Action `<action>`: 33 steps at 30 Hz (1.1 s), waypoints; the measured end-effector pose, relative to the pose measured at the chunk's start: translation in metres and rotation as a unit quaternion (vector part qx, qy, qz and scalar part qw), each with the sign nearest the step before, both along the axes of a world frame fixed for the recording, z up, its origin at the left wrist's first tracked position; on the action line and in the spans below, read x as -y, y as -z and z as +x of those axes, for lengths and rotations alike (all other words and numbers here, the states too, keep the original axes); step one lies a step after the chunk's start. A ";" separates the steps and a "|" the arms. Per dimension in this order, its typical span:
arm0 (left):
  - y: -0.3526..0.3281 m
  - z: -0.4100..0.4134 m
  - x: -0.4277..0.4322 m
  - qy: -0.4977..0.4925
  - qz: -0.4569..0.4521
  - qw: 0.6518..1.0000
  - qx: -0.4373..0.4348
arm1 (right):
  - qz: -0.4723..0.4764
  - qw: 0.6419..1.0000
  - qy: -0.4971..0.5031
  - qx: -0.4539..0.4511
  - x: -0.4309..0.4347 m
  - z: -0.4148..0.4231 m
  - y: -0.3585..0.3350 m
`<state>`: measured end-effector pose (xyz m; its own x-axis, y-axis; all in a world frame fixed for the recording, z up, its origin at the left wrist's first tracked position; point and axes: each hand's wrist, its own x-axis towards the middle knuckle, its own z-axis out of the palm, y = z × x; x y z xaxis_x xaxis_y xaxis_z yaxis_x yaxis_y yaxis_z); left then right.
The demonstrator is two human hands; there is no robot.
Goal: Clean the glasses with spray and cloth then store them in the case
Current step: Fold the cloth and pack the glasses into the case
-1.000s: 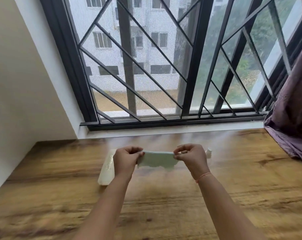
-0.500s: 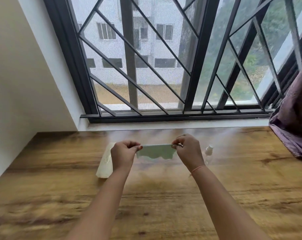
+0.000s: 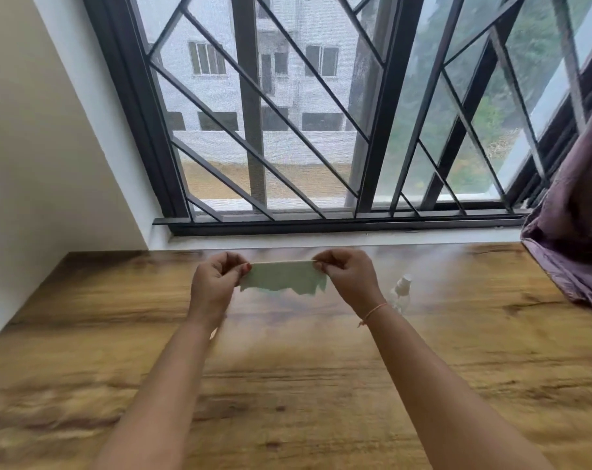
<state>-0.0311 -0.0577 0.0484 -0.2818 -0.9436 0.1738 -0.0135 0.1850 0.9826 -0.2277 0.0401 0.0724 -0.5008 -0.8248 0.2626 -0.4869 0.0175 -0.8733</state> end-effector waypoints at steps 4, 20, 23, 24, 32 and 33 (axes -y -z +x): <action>0.003 0.006 0.000 -0.009 0.003 1.000 -0.018 | -0.021 0.983 -0.027 0.179 0.002 0.011 -0.001; -0.009 -0.012 -0.016 -0.102 -0.067 0.987 0.106 | -0.018 0.996 0.086 -0.025 0.008 0.055 -0.001; -0.017 -0.023 -0.031 -0.087 -0.102 0.983 0.128 | -0.055 0.989 0.077 -0.112 0.006 0.073 -0.003; -0.020 -0.025 -0.034 -0.083 -0.110 0.982 0.132 | -0.063 0.986 0.075 -0.135 0.005 0.078 -0.004; -0.032 -0.028 -0.046 -0.085 -0.119 0.983 0.111 | -0.075 0.958 0.061 -0.269 -0.002 0.085 -0.016; -0.034 -0.027 -0.046 -0.088 -0.120 0.983 0.110 | -0.077 0.956 0.062 -0.276 -0.003 0.085 -0.018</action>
<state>-0.0582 -0.0117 0.0823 -0.1744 -0.9205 0.3496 -0.2737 0.3863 0.8808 -0.1422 0.0428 0.0902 -0.3426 -0.6983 0.6285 -0.8768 -0.0026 -0.4808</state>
